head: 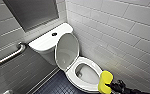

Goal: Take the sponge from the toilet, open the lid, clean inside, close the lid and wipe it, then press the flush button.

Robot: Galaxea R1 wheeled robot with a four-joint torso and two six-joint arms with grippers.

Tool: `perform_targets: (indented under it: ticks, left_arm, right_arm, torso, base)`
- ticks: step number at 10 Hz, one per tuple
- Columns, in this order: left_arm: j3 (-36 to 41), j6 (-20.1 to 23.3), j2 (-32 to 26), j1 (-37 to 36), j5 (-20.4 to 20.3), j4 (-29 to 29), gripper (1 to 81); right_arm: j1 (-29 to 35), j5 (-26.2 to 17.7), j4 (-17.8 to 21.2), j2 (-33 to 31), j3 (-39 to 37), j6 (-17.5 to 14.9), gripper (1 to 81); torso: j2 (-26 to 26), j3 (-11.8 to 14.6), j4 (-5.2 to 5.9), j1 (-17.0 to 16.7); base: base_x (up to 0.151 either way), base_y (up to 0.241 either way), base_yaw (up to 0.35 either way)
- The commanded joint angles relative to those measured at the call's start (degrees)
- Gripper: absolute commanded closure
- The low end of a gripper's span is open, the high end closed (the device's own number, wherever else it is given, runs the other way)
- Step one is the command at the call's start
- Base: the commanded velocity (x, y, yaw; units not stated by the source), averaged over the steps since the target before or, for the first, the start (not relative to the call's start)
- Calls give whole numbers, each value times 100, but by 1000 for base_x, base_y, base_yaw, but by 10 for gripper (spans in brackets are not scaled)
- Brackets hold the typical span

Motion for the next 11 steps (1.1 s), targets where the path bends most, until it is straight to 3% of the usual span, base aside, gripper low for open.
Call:
perform_targets:
  ticks: [1, 4, 7, 9, 11]
  left_arm:
    - [133, 39, -34, 203, 540, 43, 10]
    - [142, 48, 10, 142, 549, 86, 10]
    - [142, 39, 37, 125, 549, 175, 10]
    - [142, 39, 28, 116, 549, 175, 10]
    - [142, 39, 28, 116, 540, 175, 10]
  right_arm:
    - [-148, -567, 77, -529, 769, 17, 811]
    - [-412, -567, 42, -1240, 1672, 9, 811]
    - [87, -654, 94, -1672, 2342, 17, 811]
    - [808, -1120, 139, -1479, 2387, 132, 811]
    - [1511, -1664, 139, -812, 1904, 359, 811]
  torso:
    - [0, 0, 0, 0]
    - [0, 0, 0, 0]
    - [0, 0, 0, 0]
    - [0, 0, 0, 0]
    - [0, 0, 0, 0]
  base:
    - [0, 0, 0]
    - [0, 0, 0]
    - [0, 0, 0]
    - [0, 0, 0]
    - [0, 0, 0]
